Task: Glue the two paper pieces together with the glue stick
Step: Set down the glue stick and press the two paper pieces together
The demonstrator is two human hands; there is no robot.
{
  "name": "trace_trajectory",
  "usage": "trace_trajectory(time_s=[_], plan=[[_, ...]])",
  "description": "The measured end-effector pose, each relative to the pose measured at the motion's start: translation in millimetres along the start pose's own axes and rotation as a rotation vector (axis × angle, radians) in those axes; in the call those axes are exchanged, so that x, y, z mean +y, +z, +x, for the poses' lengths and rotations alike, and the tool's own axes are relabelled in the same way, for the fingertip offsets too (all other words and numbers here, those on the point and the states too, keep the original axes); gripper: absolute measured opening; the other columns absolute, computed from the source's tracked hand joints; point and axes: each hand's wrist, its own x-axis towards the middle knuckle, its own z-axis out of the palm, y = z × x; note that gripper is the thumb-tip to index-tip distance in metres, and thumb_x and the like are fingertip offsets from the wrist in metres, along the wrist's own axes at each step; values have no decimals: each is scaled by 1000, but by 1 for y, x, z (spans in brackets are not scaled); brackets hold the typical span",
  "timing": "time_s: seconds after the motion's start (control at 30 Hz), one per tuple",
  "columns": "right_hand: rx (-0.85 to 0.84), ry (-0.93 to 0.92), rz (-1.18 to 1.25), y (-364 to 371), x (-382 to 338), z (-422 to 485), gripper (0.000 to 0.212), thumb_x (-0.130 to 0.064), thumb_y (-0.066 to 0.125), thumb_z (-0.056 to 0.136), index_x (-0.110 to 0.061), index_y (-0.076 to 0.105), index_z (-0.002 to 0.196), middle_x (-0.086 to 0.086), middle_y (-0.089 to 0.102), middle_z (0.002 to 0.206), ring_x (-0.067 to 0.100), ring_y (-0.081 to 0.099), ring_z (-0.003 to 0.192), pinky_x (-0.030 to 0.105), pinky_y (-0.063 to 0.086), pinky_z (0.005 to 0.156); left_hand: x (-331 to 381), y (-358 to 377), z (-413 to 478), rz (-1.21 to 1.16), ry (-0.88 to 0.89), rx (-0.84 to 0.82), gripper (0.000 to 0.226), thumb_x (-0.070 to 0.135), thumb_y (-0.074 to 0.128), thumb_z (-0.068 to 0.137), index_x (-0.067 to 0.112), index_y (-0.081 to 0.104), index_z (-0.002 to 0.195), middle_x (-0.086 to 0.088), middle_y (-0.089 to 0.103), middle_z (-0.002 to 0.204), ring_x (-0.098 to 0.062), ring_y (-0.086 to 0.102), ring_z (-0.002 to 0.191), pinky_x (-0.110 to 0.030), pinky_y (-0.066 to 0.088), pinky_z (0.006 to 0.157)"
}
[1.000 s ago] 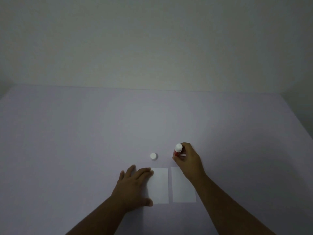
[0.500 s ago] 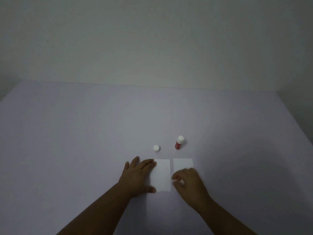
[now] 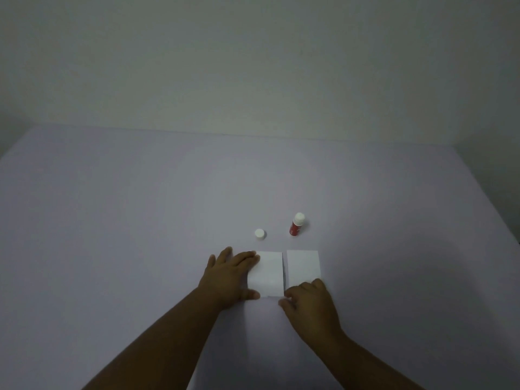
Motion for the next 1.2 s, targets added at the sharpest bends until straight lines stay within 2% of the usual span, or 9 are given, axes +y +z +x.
trace_trajectory(time_s=[0.37, 0.53, 0.6, 0.67, 0.77, 0.83, 0.93, 1.1, 1.2], plan=[[-53, 284, 457, -10, -11, 11, 18, -20, 62, 83, -11, 70, 70, -1, 67, 69, 19, 59, 72, 29, 43, 78, 1, -1, -1, -35, -12, -24, 91, 71, 51, 73, 38, 11, 147, 15, 13, 158, -30, 2, 145, -56, 7, 115], [-126, 403, 678, -16, -14, 13, 39, -17, 65, 82, -34, 51, 51, -13, 51, 58, 5, 48, 59, 27, 42, 66, 2, -2, -8, -387, -12, 299, 70, 43, 70, 77, 26, 43, 139, 5, 41, 147, -18, 36, 133, -35, 27, 112], [-132, 422, 733, -18, -13, 13, 35, -17, 64, 83, -34, 53, 54, -12, 54, 62, 6, 49, 62, 26, 42, 67, 8, -3, -16, -690, -176, 406, 47, 29, 72, 79, 21, 60, 124, 2, 59, 128, -12, 53, 112, -26, 39, 97], [-140, 442, 795, -21, -14, 12, 29, -18, 64, 84, -33, 57, 60, -11, 58, 67, 8, 52, 66, 26, 43, 69, 16, -3, -23, -966, -390, 325, 26, 27, 66, 84, 22, 69, 109, -2, 70, 111, -15, 63, 94, -28, 48, 84], [-170, 430, 826, -25, -15, 11, 31, -19, 64, 84, -31, 58, 57, -13, 56, 62, 5, 51, 61, 21, 40, 60, 22, -1, -26, -1336, -500, 117, 19, 25, 64, 86, 11, 76, 91, -13, 75, 92, -25, 67, 79, -35, 52, 73], [-172, 430, 840, -26, -14, 10, 32, -19, 64, 84, -31, 57, 55, -14, 55, 61, 3, 50, 59, 18, 38, 57, 24, -3, -26, -1458, -516, 117, 17, 18, 64, 86, 6, 76, 85, -14, 74, 81, -22, 65, 69, -30, 53, 64], [-152, 459, 858, -27, -13, 8, 25, -19, 66, 83, -31, 59, 62, -11, 59, 69, 5, 54, 67, 20, 41, 62, 27, -8, -26, -1583, -500, 162, 12, 11, 63, 87, 3, 73, 87, -10, 74, 73, -19, 67, 62, -25, 55, 54], [-165, 494, 816, -32, -11, 6, 6, -22, 64, 84, -21, 66, 78, -1, 66, 84, 18, 60, 86, 31, 49, 79, 39, -15, -31, -1495, -460, 187, 13, 12, 63, 87, 3, 70, 91, -14, 74, 83, -25, 69, 73, -28, 55, 60], [-39, 520, 698, -36, -9, 5, 20, -16, 65, 82, -11, 68, 101, 5, 65, 99, 21, 60, 93, 27, 45, 80, 51, -18, -33, -1390, -450, 278, 10, 12, 63, 86, 5, 70, 87, -16, 72, 87, -30, 69, 80, -32, 58, 66]])
